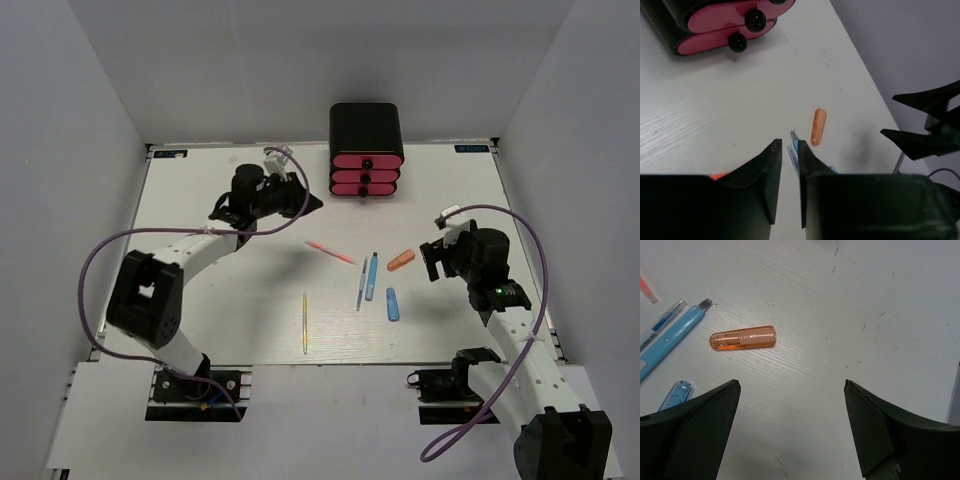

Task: Sort the stationery into containers
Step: Open the drawer at the center of the board, then pick up the stationery from the center of the board.

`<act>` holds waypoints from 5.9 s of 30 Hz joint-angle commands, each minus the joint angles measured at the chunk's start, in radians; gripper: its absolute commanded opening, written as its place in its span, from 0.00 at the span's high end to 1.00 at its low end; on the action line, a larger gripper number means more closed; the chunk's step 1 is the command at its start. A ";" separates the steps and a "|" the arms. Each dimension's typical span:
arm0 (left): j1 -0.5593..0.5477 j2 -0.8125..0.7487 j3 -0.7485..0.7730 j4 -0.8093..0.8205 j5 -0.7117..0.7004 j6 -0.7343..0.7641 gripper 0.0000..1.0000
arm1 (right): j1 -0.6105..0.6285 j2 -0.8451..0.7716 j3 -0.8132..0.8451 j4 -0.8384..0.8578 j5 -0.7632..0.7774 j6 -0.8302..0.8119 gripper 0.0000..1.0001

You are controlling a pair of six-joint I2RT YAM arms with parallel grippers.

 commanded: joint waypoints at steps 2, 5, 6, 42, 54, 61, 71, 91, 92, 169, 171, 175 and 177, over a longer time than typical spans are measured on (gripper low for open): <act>-0.066 0.104 0.161 -0.007 -0.091 -0.006 0.62 | -0.008 0.007 0.016 -0.012 -0.010 -0.052 0.10; -0.106 0.202 0.264 -0.038 -0.160 0.003 0.40 | -0.005 0.014 0.018 -0.015 -0.018 -0.043 0.35; -0.106 0.228 0.312 -0.047 -0.180 0.003 0.32 | -0.003 0.013 0.015 -0.006 -0.007 -0.040 0.63; -0.234 0.687 0.758 0.085 -0.503 -0.242 0.32 | 0.004 -0.015 -0.002 0.055 0.077 0.016 0.58; -0.243 0.687 0.811 0.051 -0.617 -0.279 0.36 | 0.003 -0.021 -0.005 0.060 0.077 0.016 0.58; -0.243 0.687 0.812 0.032 -0.674 -0.288 0.47 | 0.000 -0.021 -0.009 0.060 0.077 0.016 0.57; -0.243 0.684 0.813 -0.001 -0.665 -0.297 0.69 | 0.001 -0.021 -0.012 0.060 0.080 0.017 0.57; -0.303 0.469 0.408 0.141 -0.612 -0.278 0.44 | -0.003 -0.007 -0.015 0.058 0.073 0.008 0.40; -0.303 0.469 0.408 0.132 -0.612 -0.278 0.34 | -0.002 -0.007 -0.015 0.055 0.068 0.005 0.37; -0.281 -0.902 -0.298 -0.649 -0.734 0.359 0.04 | 0.021 1.097 0.648 -0.643 -0.329 -1.321 0.71; -0.281 -0.902 -0.298 -0.649 -0.734 0.359 0.04 | 0.021 1.076 0.665 -0.687 -0.332 -1.287 0.81; -0.281 -0.912 -0.298 -0.649 -0.734 0.359 0.04 | 0.020 0.975 0.709 -0.696 -0.386 -1.151 0.87; -0.281 -0.912 -0.298 -0.649 -0.734 0.359 0.04 | 0.024 0.947 0.792 -0.706 -0.429 -1.046 0.90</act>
